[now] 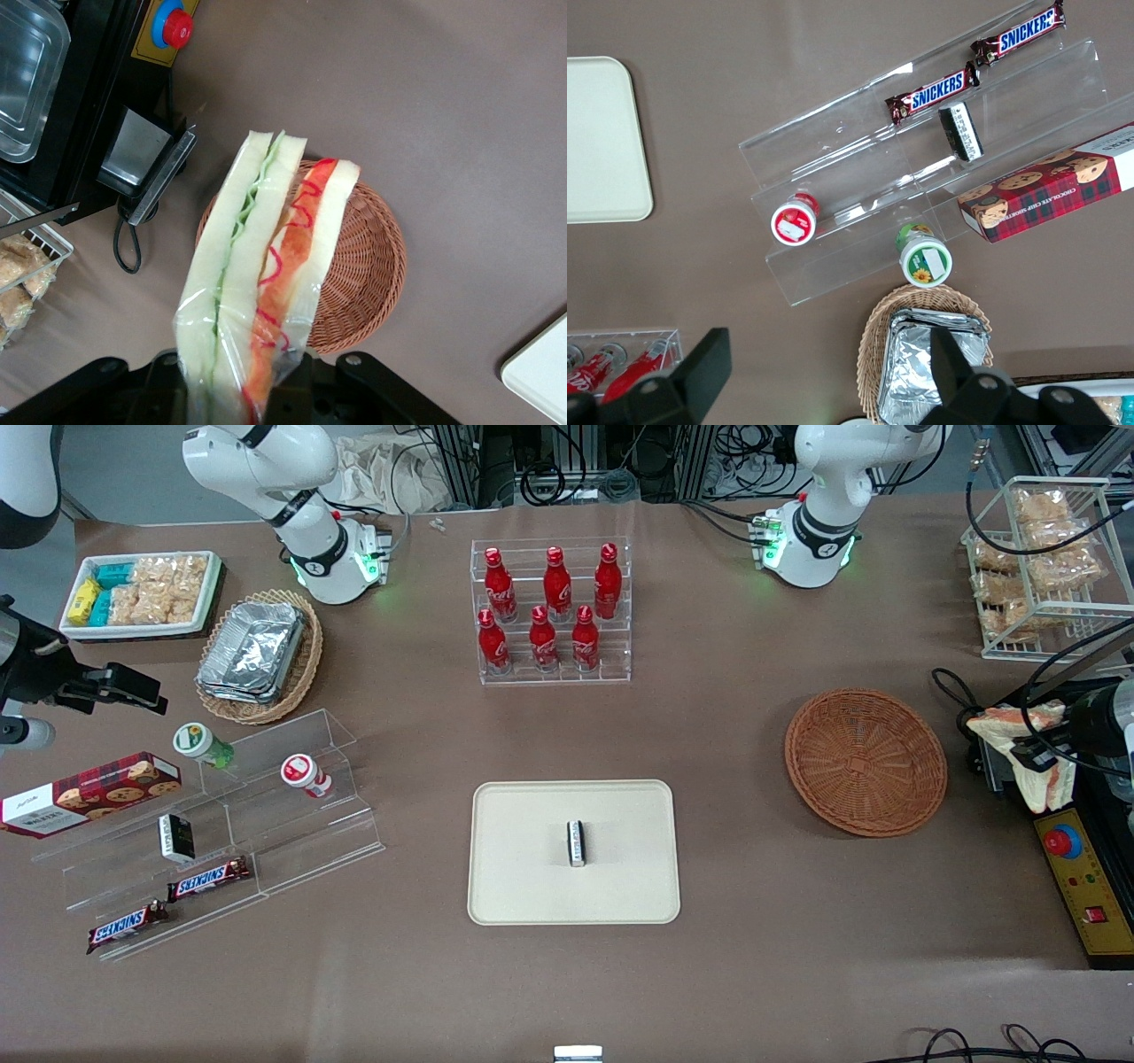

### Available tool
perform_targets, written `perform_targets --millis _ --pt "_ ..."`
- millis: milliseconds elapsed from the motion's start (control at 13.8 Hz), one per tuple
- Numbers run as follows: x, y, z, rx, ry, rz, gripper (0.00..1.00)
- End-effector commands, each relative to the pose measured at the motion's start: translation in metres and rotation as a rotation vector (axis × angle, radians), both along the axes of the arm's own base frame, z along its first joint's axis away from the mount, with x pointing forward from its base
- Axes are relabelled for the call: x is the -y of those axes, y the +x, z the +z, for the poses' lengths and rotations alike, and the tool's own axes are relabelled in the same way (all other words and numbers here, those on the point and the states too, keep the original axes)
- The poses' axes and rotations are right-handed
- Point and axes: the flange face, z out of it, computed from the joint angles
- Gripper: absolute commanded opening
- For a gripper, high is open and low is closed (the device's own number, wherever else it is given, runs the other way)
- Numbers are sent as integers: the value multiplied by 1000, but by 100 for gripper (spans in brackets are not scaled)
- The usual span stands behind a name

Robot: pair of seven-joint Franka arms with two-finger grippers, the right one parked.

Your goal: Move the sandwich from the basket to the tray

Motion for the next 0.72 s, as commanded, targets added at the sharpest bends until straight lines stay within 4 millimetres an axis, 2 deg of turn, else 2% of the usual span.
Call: perform_targets --millis 0,652 --pt "-5 0 5 -10 -14 -6 0" --pt "0 0 5 -9 -14 -2 0"
